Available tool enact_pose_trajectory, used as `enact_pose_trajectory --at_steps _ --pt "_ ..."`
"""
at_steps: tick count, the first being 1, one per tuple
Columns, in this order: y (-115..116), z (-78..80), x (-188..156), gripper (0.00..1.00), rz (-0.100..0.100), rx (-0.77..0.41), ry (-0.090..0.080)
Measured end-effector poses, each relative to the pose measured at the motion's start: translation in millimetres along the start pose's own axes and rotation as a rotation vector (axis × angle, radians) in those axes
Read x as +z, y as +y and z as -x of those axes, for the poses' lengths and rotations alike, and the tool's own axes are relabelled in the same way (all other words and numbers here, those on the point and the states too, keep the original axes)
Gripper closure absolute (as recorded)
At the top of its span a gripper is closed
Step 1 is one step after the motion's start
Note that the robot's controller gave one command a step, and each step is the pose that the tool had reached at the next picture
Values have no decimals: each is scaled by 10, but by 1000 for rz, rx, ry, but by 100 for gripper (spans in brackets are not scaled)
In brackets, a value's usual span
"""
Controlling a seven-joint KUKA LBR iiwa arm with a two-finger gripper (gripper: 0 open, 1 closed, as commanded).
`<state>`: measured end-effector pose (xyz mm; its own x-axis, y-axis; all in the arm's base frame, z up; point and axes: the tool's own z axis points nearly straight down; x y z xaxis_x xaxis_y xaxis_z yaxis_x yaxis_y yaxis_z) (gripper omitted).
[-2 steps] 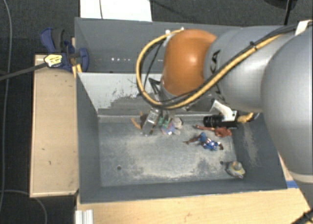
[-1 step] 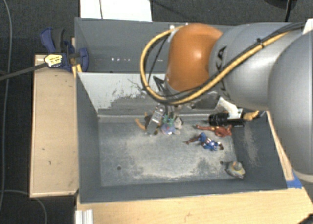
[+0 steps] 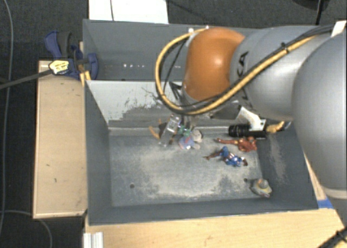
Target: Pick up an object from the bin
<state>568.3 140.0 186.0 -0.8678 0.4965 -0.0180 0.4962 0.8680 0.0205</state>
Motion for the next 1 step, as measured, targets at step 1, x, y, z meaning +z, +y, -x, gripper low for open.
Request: enact_pose_trajectory --at_steps 1 --pt "-120 -33 169 100 -27 -17 30"
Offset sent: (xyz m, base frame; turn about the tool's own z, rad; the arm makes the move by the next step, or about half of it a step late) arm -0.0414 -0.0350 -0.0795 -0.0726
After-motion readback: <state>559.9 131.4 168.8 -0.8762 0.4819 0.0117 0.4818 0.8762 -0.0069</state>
